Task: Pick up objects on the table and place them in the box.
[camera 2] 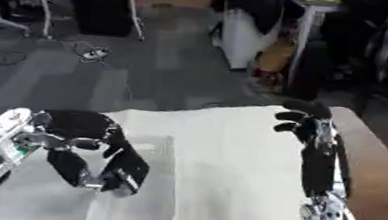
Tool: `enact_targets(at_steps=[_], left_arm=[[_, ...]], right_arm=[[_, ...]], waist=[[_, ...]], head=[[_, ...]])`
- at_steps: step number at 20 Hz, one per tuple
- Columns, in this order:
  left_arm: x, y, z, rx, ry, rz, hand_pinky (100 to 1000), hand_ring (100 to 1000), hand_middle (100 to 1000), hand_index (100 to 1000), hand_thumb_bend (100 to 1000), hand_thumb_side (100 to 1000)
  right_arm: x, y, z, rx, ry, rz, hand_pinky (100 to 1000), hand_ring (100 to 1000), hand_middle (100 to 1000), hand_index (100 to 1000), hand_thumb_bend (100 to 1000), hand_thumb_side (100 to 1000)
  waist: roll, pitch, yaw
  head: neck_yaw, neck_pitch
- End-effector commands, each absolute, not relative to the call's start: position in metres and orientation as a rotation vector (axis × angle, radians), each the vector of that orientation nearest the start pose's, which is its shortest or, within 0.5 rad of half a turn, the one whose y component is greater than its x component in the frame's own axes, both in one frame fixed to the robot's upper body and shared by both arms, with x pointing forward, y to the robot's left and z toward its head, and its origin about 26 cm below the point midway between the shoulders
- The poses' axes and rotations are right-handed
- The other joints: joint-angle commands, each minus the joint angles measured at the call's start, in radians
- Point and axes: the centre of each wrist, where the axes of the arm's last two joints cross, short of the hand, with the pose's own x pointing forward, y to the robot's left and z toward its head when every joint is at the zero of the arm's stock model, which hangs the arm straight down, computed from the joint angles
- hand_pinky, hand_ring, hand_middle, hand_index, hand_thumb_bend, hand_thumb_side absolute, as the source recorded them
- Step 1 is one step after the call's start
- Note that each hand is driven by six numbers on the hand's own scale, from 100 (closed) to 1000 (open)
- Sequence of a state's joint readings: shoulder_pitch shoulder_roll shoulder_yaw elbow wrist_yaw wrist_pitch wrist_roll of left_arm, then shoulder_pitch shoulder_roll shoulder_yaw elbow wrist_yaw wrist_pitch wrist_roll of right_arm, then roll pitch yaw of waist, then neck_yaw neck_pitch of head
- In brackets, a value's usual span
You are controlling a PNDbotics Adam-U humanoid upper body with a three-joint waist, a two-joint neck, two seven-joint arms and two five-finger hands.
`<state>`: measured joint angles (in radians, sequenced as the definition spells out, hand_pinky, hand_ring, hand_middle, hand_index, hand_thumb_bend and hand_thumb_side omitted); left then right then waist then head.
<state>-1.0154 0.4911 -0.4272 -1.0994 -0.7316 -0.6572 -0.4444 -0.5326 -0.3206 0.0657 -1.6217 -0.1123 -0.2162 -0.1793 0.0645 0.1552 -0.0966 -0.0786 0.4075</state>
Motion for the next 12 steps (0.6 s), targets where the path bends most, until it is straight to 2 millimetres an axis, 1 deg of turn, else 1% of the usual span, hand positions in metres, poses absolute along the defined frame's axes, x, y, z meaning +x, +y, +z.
enact_targets(at_steps=[1, 3, 4, 5, 6, 7, 8, 9, 10, 11, 12], left_arm=[[0.462, 0.22, 0.254, -0.728, 1.898, 2.632, 1000, 1000, 1000, 1000, 293, 1000], [0.461, 0.225, 0.258, -0.789, 1.931, 2.597, 1000, 1000, 1000, 1000, 298, 1000], [0.461, 0.225, 0.257, -0.806, 1.937, 2.584, 1000, 1000, 1000, 1000, 285, 1000], [0.461, 0.227, 0.258, -0.824, 1.945, 2.574, 1000, 1000, 1000, 1000, 295, 1000], [0.46, 0.231, 0.26, -0.865, 1.975, 2.55, 1000, 1000, 1000, 1000, 272, 981], [0.458, 0.242, 0.265, -0.948, 2.072, 2.475, 1000, 1000, 991, 1000, 253, 975], [0.455, 0.25, 0.267, -1.024, 2.163, 2.39, 1000, 1000, 1000, 1000, 299, 1000], [0.455, 0.243, 0.262, -1.004, 2.109, 2.416, 1000, 1000, 973, 1000, 226, 947], [0.454, 0.256, 0.265, -1.092, 2.253, 2.318, 1000, 1000, 1000, 1000, 293, 1000], [0.453, 0.253, 0.264, -1.093, 2.222, 2.327, 880, 897, 896, 957, 100, 840], [0.452, 0.259, 0.265, -1.129, 2.278, 2.273, 1000, 980, 955, 1000, 193, 911]], right_arm=[[0.375, -0.243, 0.191, -0.058, -2.369, 0.17, 548, 623, 659, 709, 200, 1000], [0.375, -0.243, 0.191, -0.058, -2.367, 0.17, 548, 623, 659, 709, 202, 1000], [0.375, -0.243, 0.191, -0.057, -2.368, 0.17, 548, 623, 659, 709, 199, 1000], [0.375, -0.243, 0.19, -0.057, -2.367, 0.17, 548, 623, 659, 709, 200, 1000], [0.375, -0.243, 0.19, -0.059, -2.366, 0.169, 548, 623, 659, 709, 201, 1000], [0.375, -0.244, 0.189, -0.064, -2.363, 0.166, 548, 623, 659, 709, 200, 1000], [0.375, -0.245, 0.188, -0.068, -2.361, 0.164, 548, 623, 659, 709, 202, 1000], [0.375, -0.244, 0.189, -0.064, -2.364, 0.166, 548, 622, 659, 709, 200, 1000], [0.374, -0.246, 0.188, -0.072, -2.359, 0.162, 548, 623, 659, 709, 201, 1000], [0.375, -0.246, 0.188, -0.069, -2.36, 0.164, 548, 622, 659, 709, 201, 1000], [0.374, -0.247, 0.187, -0.074, -2.358, 0.161, 548, 622, 659, 709, 200, 1000]], waist=[[-0.006, -0.023, 0.002], [-0.005, -0.024, 0.002], [-0.005, -0.024, 0.002], [-0.005, -0.025, 0.003], [-0.005, -0.026, 0.004], [-0.005, -0.029, 0.01], [-0.005, -0.031, 0.013], [-0.004, -0.029, 0.008], [-0.005, -0.032, 0.016], [-0.005, -0.032, 0.014], [-0.006, -0.034, 0.019]], head=[[-0.003, -0.002], [-0.003, -0.004], [-0.003, -0.004], [-0.005, -0.005], [-0.007, -0.007], [-0.013, -0.011], [-0.016, -0.014], [-0.011, -0.012], [-0.013, -0.011], [-0.014, -0.013], [-0.018, -0.014]])
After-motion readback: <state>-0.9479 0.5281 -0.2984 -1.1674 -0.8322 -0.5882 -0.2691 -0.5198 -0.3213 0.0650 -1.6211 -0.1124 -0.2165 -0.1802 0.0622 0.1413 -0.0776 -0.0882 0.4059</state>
